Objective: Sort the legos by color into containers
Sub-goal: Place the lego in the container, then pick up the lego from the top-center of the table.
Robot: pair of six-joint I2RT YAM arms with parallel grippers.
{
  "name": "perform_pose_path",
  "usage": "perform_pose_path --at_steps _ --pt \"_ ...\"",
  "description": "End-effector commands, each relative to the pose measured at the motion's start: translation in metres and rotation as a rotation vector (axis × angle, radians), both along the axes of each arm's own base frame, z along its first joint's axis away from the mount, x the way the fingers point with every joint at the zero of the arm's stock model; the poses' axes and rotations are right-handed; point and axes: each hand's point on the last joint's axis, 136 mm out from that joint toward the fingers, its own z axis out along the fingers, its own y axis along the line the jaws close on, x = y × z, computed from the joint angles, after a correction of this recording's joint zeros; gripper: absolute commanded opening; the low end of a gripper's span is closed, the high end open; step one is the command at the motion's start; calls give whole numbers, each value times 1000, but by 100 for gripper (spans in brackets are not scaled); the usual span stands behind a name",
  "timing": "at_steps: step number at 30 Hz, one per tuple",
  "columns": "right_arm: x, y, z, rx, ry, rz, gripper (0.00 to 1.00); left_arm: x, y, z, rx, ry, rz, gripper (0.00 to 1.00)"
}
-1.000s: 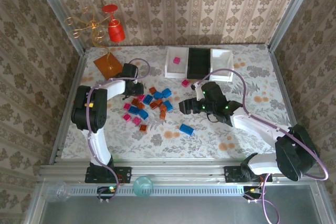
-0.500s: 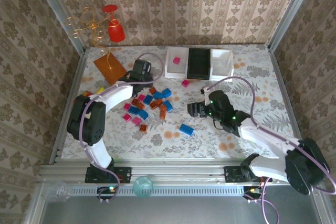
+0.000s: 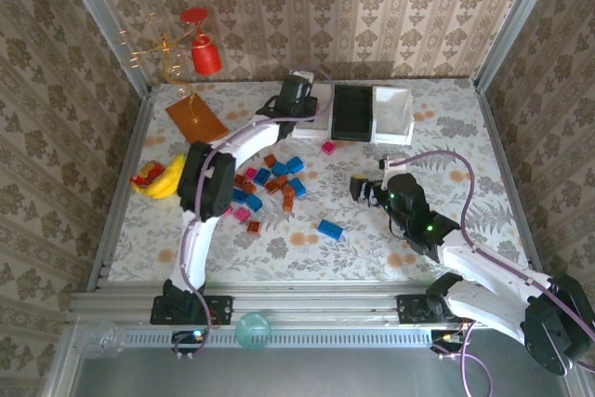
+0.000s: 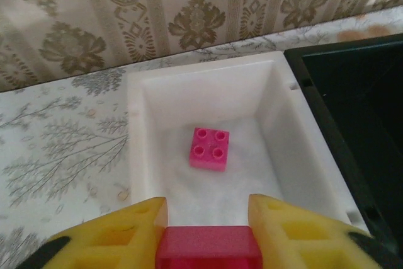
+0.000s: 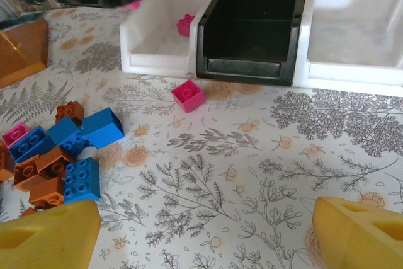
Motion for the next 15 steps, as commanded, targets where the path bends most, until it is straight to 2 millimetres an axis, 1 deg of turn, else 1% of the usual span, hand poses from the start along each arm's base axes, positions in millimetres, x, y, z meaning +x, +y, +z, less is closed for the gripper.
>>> perform_pose_path --at_steps 1,2,4,6,8,9,11,12,14,15 --pt "6 -8 5 -13 -33 -44 89 7 -10 12 53 17 -39 47" --pt "6 -8 5 -14 -31 -45 89 8 -11 18 54 15 -40 50" --pt "6 -6 4 -12 -27 -39 90 2 -11 33 48 4 -46 58" --pt "6 -4 4 -8 -23 -29 90 -10 -9 47 28 -12 -58 65" --pt "6 -4 4 -2 -21 -28 90 -31 -5 55 1 -8 -78 68" --pt "6 -4 4 -1 -21 -28 90 -42 -2 56 -13 -2 -88 69" --pt "5 -5 5 0 -24 -32 90 -71 -2 56 -65 18 -153 72" --pt "5 -5 6 0 -26 -34 90 -84 -2 52 -89 33 -189 73" --pt "4 -8 7 -1 -34 -44 90 -115 -5 37 -140 76 -277 75" --pt "4 -9 8 -1 -38 -45 90 -125 -5 30 -156 93 -305 75"
